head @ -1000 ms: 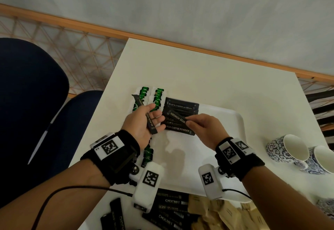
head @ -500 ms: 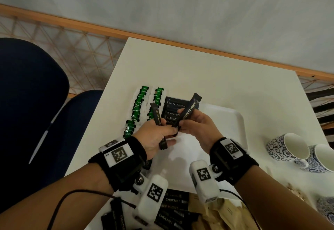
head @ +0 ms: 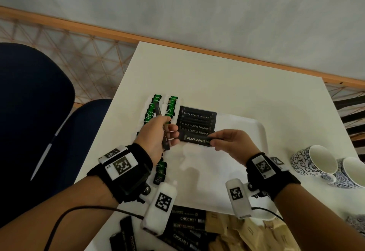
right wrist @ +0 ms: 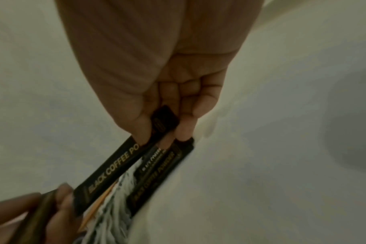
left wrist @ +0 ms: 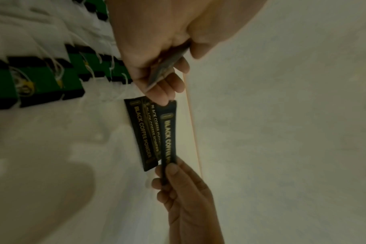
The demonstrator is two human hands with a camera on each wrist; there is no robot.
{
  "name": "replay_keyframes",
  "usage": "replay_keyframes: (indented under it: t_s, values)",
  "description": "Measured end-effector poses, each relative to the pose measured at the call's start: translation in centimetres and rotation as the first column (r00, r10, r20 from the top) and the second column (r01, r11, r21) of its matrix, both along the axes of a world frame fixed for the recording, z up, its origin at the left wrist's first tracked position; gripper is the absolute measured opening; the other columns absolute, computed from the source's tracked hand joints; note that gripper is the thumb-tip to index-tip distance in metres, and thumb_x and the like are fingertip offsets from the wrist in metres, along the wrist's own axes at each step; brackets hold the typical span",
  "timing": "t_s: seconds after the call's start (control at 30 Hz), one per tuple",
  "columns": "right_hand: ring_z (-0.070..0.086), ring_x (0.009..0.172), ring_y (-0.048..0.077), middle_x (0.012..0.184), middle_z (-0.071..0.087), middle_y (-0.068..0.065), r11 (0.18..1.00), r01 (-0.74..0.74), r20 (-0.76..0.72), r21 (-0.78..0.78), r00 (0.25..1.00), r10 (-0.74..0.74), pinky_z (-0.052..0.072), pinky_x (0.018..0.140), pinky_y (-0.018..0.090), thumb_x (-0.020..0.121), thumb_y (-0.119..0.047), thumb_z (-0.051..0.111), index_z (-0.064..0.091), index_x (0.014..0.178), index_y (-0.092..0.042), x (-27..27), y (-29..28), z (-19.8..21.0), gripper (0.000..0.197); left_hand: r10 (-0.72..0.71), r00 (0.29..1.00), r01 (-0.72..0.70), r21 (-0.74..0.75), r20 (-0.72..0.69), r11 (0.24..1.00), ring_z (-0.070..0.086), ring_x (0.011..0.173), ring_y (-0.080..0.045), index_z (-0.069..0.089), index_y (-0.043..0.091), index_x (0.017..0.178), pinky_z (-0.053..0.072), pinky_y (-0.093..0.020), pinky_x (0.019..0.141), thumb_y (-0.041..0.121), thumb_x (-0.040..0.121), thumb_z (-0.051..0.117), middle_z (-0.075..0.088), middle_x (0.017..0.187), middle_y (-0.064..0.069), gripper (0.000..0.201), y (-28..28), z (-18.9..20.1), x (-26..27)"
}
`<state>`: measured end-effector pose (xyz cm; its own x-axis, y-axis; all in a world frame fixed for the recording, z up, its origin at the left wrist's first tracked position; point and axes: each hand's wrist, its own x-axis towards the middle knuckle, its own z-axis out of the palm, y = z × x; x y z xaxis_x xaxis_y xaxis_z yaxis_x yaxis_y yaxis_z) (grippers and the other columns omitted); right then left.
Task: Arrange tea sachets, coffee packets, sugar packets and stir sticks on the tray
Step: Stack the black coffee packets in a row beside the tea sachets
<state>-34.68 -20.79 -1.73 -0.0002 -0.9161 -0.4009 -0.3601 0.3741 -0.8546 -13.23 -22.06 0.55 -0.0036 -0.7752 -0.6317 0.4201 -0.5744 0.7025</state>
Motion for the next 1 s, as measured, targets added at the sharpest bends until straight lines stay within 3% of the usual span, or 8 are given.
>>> replay_keyframes:
  t_s: [0.1, 0.2, 0.3, 0.4, 0.5, 0.67, 0.83, 1.0]
  values:
    - [0.059, 0.064, 0.007, 0.073, 0.072, -0.006, 0.999, -0.039, -0.16, -0.029, 0.986, 0.034, 0.049, 0.07, 0.018, 0.08, -0.016, 0.072, 0.074, 0.076, -0.028, -0.1, 0.5, -1.1, 0.013, 0.029, 0.999, -0.029, -0.012, -0.02, 0.999, 0.057, 0.073, -0.022, 0.061, 0.011, 0.091, 0.049, -0.036, 0.074, 0.022, 0.098, 0.039, 0.062, 0.078, -0.009, 0.026, -0.2, 0.0, 0.5]
    - [0.058, 0.073, 0.001, 0.08, 0.066, -0.013, 0.99, -0.112, -0.31, -0.08, 0.947, 0.082, 0.041, 0.064, 0.005, 0.081, -0.025, 0.072, 0.073, 0.077, -0.032, 0.3, 0.6, -1.6, 0.009, 0.02, 0.992, -0.013, -0.056, 0.127, 0.998, 0.047, 0.061, -0.014, 0.068, 0.015, 0.093, 0.042, -0.026, 0.058, 0.021, 0.096, 0.037, 0.054, 0.073, -0.003, 0.031, -0.4, -0.2, 0.6]
    - [0.056, 0.079, 0.002, 0.082, 0.058, -0.013, 0.974, -0.186, -0.441, -0.131, 0.891, 0.111, 0.04, 0.069, 0.012, 0.082, -0.029, 0.07, 0.073, 0.079, -0.034, 0.5, 0.3, -2.0, 0.006, 0.012, 0.983, 0.004, -0.085, 0.186, 0.996, 0.037, 0.054, -0.01, 0.07, 0.018, 0.098, 0.033, -0.022, 0.051, 0.021, 0.098, 0.039, 0.045, 0.068, 0.002, 0.032, -0.5, -0.3, 0.6]
    - [0.055, 0.079, 0.003, 0.08, 0.057, -0.013, 0.965, -0.221, -0.497, -0.142, 0.859, 0.124, 0.039, 0.069, 0.015, 0.08, -0.032, 0.071, 0.071, 0.079, -0.037, 0.8, 0.0, -2.4, 0.005, -0.021, 0.991, 0.035, -0.102, 0.135, 0.994, 0.042, 0.055, -0.009, 0.066, 0.014, 0.108, 0.036, -0.021, 0.049, 0.017, 0.1, 0.041, 0.047, 0.069, 0.001, 0.026, -0.5, -0.4, 0.6]
    - [0.052, 0.078, 0.001, 0.078, 0.055, -0.014, 0.952, -0.245, -0.535, -0.182, 0.837, 0.114, 0.034, 0.065, 0.012, 0.079, -0.035, 0.072, 0.069, 0.077, -0.038, 0.9, -0.3, -2.7, 0.005, -0.029, 0.995, 0.039, -0.112, 0.095, 0.993, 0.053, 0.061, -0.009, 0.064, 0.015, 0.105, 0.047, -0.02, 0.055, 0.011, 0.099, 0.045, 0.055, 0.072, -0.001, 0.02, -0.4, -0.7, 0.5]
    - [0.05, 0.078, 0.001, 0.08, 0.055, -0.014, 0.933, -0.258, -0.544, -0.251, 0.835, 0.084, 0.035, 0.067, 0.014, 0.077, -0.037, 0.074, 0.068, 0.078, -0.034, 1.1, -0.6, -3.0, 0.006, -0.032, 0.993, 0.042, -0.087, 0.11, 0.995, 0.057, 0.067, -0.011, 0.062, 0.009, 0.084, 0.052, -0.024, 0.069, 0.005, 0.096, 0.049, 0.06, 0.074, -0.005, 0.018, -0.1, -1.5, 0.3]
    - [0.054, 0.078, 0.001, 0.083, 0.057, -0.013, 0.908, -0.179, -0.436, -0.379, 0.9, -0.005, 0.039, 0.069, 0.016, 0.084, -0.034, 0.066, 0.065, 0.079, -0.039, 1.6, -0.9, -1.8, 0.007, -0.051, 0.992, 0.06, -0.078, 0.116, 0.995, 0.058, 0.069, -0.011, 0.061, 0.009, 0.086, 0.054, -0.021, 0.063, 0.005, 0.097, 0.05, 0.06, 0.078, -0.006, 0.016, 0.2, -1.7, -0.1]
    - [0.057, 0.087, 0.003, 0.093, 0.057, -0.018, 0.886, -0.222, -0.308, -0.407, 0.947, 0.095, 0.051, 0.073, 0.027, 0.088, -0.028, 0.065, 0.068, 0.106, -0.029, 3.3, -1.0, 0.0, 0.019, -0.208, 0.965, 0.219, -0.053, 0.157, 0.974, 0.06, 0.071, -0.012, 0.065, 0.016, 0.095, 0.051, -0.022, 0.057, 0.009, 0.096, 0.052, 0.064, 0.082, -0.003, 0.016, 1.0, -1.3, -1.0]
